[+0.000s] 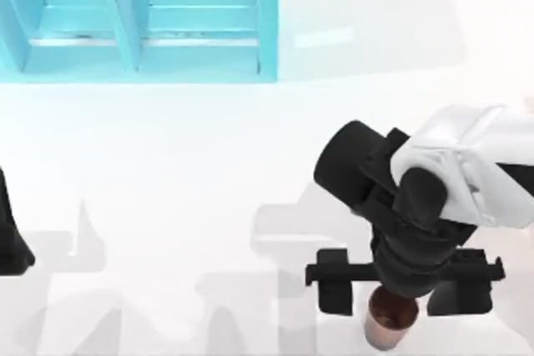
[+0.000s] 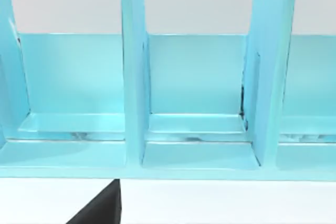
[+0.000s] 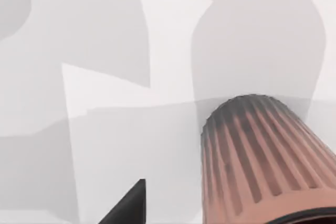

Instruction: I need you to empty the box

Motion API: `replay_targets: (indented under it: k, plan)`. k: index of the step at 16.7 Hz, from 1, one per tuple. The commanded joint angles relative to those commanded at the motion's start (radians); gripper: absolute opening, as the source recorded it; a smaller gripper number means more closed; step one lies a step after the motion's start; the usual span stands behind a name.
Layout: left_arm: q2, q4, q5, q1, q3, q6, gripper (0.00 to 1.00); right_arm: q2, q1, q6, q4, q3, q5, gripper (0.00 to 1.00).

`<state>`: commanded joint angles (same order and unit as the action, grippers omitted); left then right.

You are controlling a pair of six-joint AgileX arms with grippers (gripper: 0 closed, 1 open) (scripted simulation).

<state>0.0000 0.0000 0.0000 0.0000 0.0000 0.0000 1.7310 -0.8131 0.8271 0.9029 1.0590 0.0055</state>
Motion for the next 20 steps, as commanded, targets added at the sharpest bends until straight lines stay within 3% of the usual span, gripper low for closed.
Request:
replay_targets:
  k: [9,16,20]
  plan:
    - [0.000,0.000,0.000,0.000,0.000,0.000,1.00,-0.002,-0.001,0.002,0.016,0.017,0.000,1.00]
    - [0.000,0.000,0.000,0.000,0.000,0.000,1.00,-0.052,-0.001,0.001,0.324,0.241,-0.001,1.00]
    - [0.000,0.000,0.000,0.000,0.000,0.000,1.00,-0.089,0.005,-0.005,0.398,0.310,0.000,1.00]
